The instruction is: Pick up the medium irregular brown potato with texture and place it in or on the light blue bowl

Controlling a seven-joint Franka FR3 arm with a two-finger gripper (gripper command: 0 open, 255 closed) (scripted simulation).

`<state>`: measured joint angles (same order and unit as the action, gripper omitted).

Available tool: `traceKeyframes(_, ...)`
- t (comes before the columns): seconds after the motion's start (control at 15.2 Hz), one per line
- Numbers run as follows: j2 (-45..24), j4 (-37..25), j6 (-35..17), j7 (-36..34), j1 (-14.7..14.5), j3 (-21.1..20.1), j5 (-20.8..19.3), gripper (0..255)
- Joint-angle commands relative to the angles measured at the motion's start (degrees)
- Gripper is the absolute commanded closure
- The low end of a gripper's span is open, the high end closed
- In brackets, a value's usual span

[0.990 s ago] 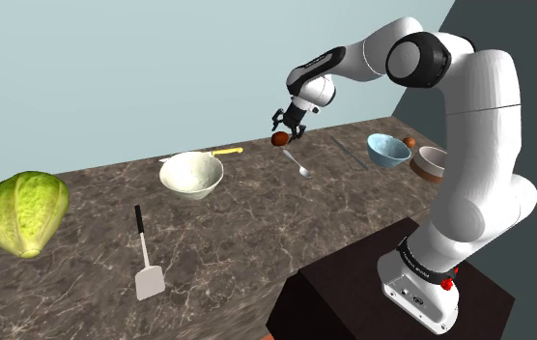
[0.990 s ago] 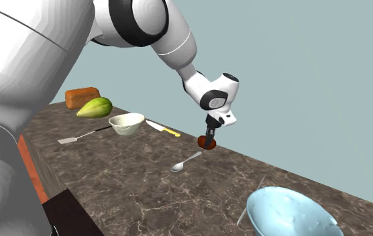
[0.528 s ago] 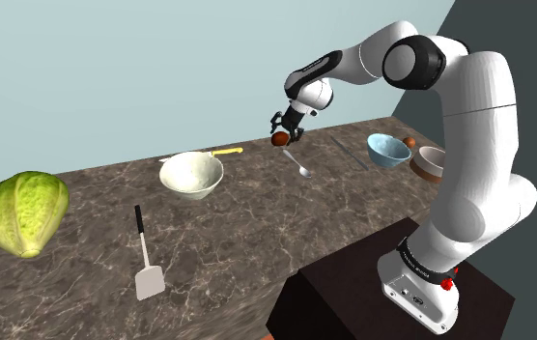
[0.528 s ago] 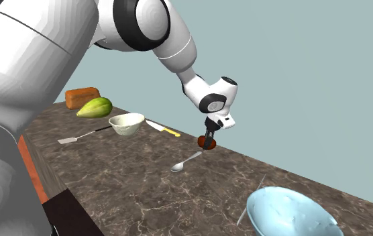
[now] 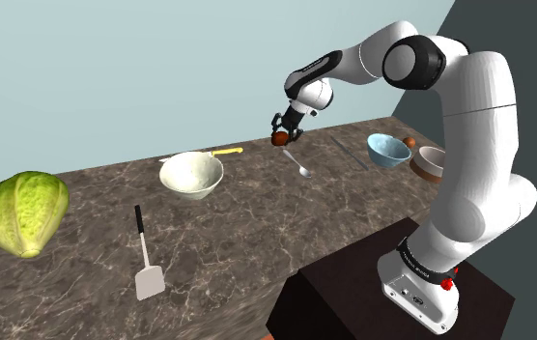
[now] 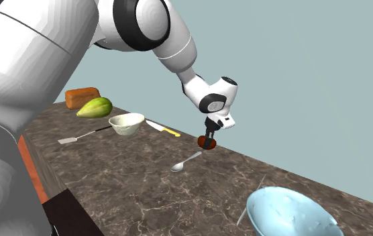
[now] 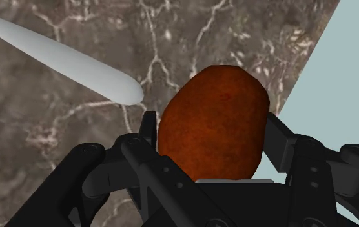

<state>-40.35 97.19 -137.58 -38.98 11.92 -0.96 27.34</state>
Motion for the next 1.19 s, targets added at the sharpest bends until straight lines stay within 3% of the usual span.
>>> traceKeyframes(0.0,0.0,0.0,0.0,0.0,0.0,0.0,0.0,255)
traceKeyframes(1.12,7.4,0.6,6.5,-3.2,-0.6,1.2,-2.0,255)
